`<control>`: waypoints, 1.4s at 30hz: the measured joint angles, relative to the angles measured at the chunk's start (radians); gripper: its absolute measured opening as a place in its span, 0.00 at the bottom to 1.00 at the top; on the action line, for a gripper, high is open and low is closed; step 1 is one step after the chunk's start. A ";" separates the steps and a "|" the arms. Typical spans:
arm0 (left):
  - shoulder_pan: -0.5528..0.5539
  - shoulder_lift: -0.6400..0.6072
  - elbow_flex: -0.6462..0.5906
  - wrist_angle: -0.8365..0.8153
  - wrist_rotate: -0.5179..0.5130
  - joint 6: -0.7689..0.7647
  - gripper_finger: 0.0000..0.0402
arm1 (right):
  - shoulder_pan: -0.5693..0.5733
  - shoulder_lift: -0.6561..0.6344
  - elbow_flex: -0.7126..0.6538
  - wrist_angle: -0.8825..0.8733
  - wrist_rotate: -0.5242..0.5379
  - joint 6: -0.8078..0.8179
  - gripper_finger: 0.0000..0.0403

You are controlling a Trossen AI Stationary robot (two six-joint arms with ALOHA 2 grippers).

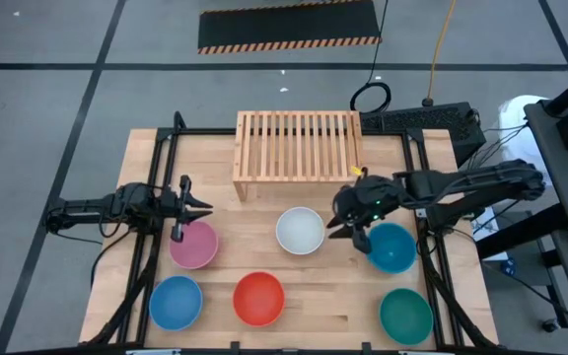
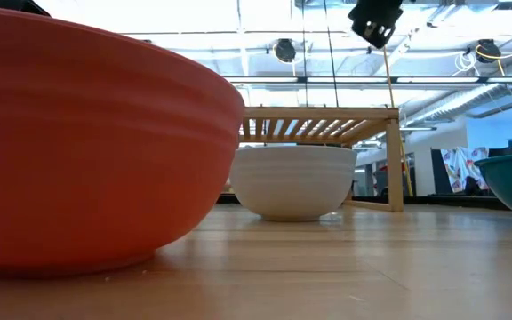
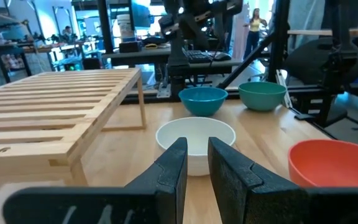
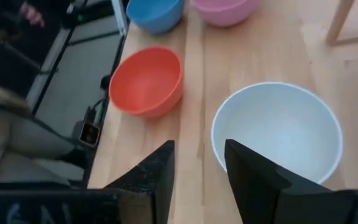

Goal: Place and stack bowls onto a shelf
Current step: Put the white bowl on the shelf

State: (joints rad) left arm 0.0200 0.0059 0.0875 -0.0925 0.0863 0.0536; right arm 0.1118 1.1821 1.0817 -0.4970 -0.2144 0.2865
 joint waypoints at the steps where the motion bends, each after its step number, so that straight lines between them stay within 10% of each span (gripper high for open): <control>1: 0.000 0.000 0.000 0.000 0.001 0.004 0.18 | 0.002 0.015 0.000 0.000 0.000 -0.014 0.33; 42: 0.000 0.000 0.000 -0.009 0.003 -0.006 0.18 | 0.045 0.378 -0.001 0.076 0.084 -0.487 0.32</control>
State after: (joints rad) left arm 0.0196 0.0061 0.0872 -0.1013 0.0891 0.0471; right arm 0.1567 1.5604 1.0805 -0.4213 -0.1302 -0.2007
